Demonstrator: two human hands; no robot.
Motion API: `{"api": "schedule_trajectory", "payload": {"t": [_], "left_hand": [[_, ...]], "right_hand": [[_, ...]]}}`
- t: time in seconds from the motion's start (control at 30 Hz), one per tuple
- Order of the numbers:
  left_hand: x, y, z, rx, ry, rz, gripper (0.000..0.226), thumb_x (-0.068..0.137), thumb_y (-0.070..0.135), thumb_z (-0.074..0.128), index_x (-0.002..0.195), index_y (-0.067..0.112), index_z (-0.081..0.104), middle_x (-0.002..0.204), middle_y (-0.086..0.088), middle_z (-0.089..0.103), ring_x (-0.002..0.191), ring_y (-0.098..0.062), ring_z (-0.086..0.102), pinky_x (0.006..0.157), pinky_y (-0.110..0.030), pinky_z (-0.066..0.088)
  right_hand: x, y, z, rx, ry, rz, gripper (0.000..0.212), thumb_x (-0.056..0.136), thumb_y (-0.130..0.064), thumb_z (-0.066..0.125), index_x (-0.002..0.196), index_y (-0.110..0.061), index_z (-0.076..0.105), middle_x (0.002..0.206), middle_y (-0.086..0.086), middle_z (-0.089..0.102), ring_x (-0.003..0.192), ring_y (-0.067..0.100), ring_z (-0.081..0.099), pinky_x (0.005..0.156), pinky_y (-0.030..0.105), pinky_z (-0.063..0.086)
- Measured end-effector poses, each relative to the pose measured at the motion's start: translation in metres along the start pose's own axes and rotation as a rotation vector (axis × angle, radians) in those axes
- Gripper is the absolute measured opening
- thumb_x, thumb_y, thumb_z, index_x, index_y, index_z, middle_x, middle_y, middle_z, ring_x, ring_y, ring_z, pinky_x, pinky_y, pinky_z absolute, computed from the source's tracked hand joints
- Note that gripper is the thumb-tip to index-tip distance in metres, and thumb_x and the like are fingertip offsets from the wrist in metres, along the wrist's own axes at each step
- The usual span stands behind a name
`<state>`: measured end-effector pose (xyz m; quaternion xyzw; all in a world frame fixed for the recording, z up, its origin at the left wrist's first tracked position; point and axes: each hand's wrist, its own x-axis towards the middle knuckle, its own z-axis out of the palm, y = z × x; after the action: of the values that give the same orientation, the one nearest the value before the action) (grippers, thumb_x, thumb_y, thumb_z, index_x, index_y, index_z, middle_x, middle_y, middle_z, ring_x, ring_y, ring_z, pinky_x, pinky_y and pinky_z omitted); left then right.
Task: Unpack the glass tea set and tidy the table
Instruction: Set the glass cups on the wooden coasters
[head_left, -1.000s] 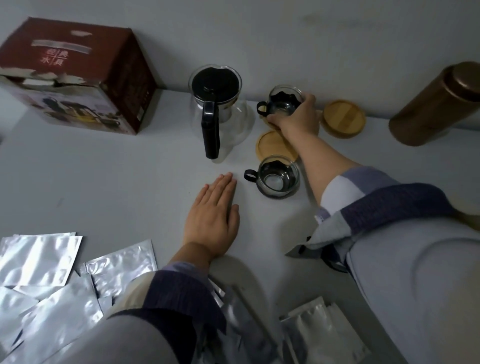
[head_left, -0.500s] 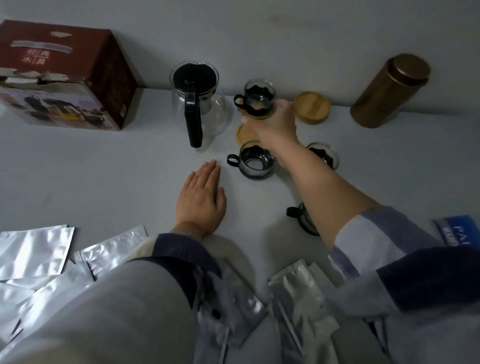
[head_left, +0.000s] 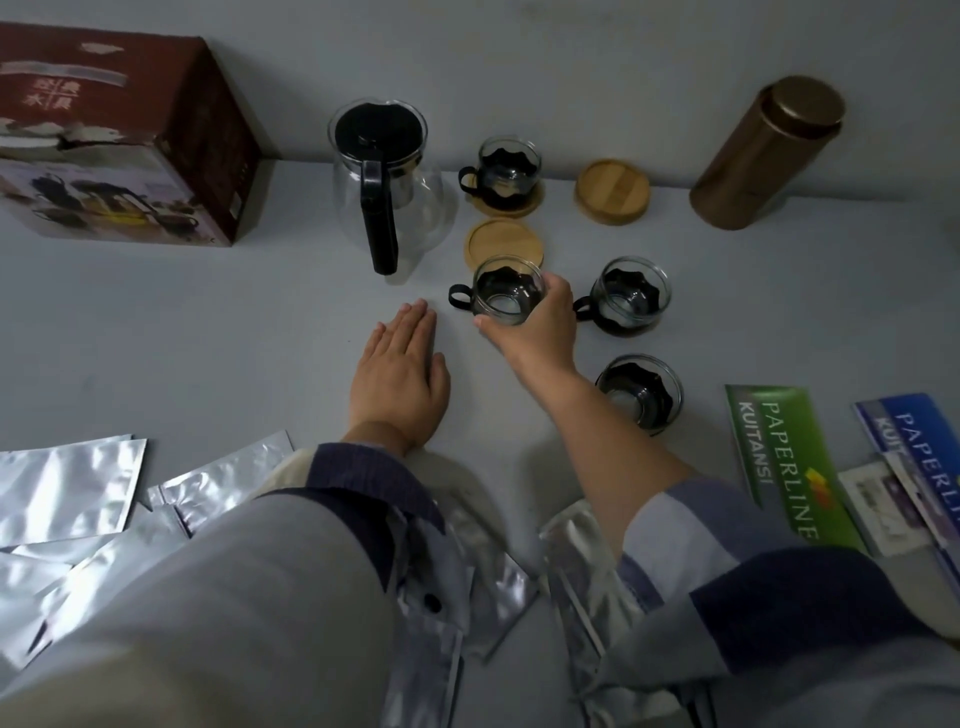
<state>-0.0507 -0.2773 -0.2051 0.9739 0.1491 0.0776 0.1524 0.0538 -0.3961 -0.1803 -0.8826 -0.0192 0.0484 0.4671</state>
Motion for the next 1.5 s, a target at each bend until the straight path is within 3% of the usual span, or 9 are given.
{"api": "schedule_trajectory", "payload": {"t": [0.47,0.63,0.83,1.17,1.3,1.4,1.5], "left_hand": [[-0.001,0.002,-0.003,-0.006,-0.008,-0.004,0.059,0.094,0.035,0.027,0.149,0.013,0.028,0.157,-0.002,0.023,0.146,-0.015,0.017,0.119,-0.029,0.004],[0.0,0.002,-0.004,-0.013,-0.003,-0.007,0.058,0.093,0.033,0.03,0.148,0.013,0.03,0.157,-0.002,0.024,0.146,-0.015,0.019,0.119,-0.029,0.004],[0.002,0.0,-0.002,-0.002,-0.01,-0.007,0.057,0.095,0.033,0.033,0.149,0.015,0.027,0.157,-0.001,0.022,0.146,-0.014,0.017,0.118,-0.026,0.002],[0.002,-0.002,0.0,-0.005,-0.01,-0.008,0.058,0.093,0.032,0.035,0.148,0.014,0.03,0.157,-0.001,0.024,0.145,-0.014,0.02,0.118,-0.026,0.003],[0.003,-0.003,0.0,-0.009,-0.01,-0.004,0.058,0.094,0.034,0.033,0.148,0.014,0.03,0.157,-0.001,0.024,0.145,-0.014,0.02,0.119,-0.028,0.005],[0.001,-0.003,0.0,0.008,-0.028,-0.008,0.059,0.094,0.036,0.029,0.149,0.015,0.027,0.157,-0.001,0.022,0.146,-0.014,0.018,0.119,-0.029,0.005],[0.0,0.005,-0.006,0.026,-0.049,-0.038,0.061,0.093,0.035,0.024,0.151,0.013,0.022,0.159,-0.003,0.018,0.147,-0.015,0.013,0.119,-0.029,0.002]], "right_hand": [[0.026,-0.026,-0.007,0.093,-0.01,0.011,0.082,0.053,-0.038,0.086,0.121,-0.015,0.046,0.122,0.003,0.055,0.112,0.022,0.057,0.095,0.04,0.052],[0.05,-0.04,-0.013,0.05,-0.018,0.003,0.079,0.061,-0.029,0.086,0.126,-0.011,0.044,0.127,0.006,0.053,0.114,0.022,0.056,0.096,0.033,0.049],[0.065,-0.04,-0.005,0.043,-0.022,0.045,0.08,0.059,-0.029,0.085,0.125,-0.011,0.044,0.127,0.006,0.054,0.113,0.024,0.057,0.095,0.042,0.05],[0.067,-0.038,0.001,-0.039,-0.055,0.053,0.09,0.057,-0.033,0.088,0.131,-0.009,0.043,0.131,0.008,0.052,0.122,0.029,0.051,0.103,0.043,0.044],[0.067,-0.047,-0.009,-0.111,-0.162,0.077,0.097,0.066,-0.028,0.085,0.142,-0.007,0.029,0.143,0.01,0.042,0.133,0.029,0.041,0.11,0.037,0.036],[0.064,-0.056,-0.026,-0.132,-0.251,0.128,0.089,0.079,-0.017,0.076,0.147,-0.006,0.019,0.148,0.012,0.038,0.135,0.028,0.041,0.102,0.032,0.039],[0.066,-0.064,-0.051,-0.076,-0.261,0.137,0.073,0.09,-0.013,0.063,0.149,-0.005,0.02,0.15,0.012,0.036,0.133,0.026,0.042,0.093,0.027,0.04]]}}
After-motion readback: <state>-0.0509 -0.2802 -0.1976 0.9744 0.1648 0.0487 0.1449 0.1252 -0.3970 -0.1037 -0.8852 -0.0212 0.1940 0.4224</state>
